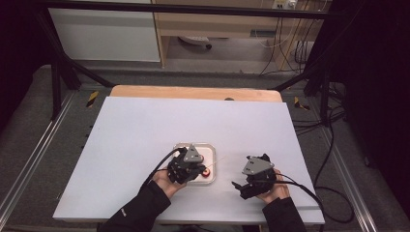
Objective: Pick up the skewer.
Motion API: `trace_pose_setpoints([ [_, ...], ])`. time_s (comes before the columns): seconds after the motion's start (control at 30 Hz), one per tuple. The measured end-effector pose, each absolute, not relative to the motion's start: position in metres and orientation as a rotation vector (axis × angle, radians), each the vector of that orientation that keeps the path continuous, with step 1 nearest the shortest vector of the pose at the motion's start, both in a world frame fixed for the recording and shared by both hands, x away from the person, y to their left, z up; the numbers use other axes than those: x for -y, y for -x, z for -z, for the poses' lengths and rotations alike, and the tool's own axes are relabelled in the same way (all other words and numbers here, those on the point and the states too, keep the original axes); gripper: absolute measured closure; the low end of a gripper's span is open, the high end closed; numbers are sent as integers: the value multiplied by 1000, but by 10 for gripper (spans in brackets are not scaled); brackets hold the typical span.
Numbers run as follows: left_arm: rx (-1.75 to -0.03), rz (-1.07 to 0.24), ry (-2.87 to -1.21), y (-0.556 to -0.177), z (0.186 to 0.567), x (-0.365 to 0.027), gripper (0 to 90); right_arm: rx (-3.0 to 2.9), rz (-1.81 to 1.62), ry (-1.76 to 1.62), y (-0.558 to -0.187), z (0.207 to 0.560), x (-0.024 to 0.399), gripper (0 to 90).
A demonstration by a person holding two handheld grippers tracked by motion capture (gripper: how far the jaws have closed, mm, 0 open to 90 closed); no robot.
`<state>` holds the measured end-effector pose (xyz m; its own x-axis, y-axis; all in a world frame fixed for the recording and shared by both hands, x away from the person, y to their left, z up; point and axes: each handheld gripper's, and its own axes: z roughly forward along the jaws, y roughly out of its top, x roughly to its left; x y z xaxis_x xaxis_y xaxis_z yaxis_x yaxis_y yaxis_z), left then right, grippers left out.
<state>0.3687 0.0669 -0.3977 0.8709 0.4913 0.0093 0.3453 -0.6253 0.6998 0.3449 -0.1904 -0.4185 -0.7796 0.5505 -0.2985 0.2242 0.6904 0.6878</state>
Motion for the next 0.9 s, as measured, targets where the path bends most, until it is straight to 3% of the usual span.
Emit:
trace_pose_setpoints([
  [0.23,-572,-244,-2328,-370,396,-53,882,-2389,-844,-505,-341,416,188,66],
  [0.9,-467,-181,-2412,-368,398,-19,882,-2415,-569,-135,-335,416,177,327],
])
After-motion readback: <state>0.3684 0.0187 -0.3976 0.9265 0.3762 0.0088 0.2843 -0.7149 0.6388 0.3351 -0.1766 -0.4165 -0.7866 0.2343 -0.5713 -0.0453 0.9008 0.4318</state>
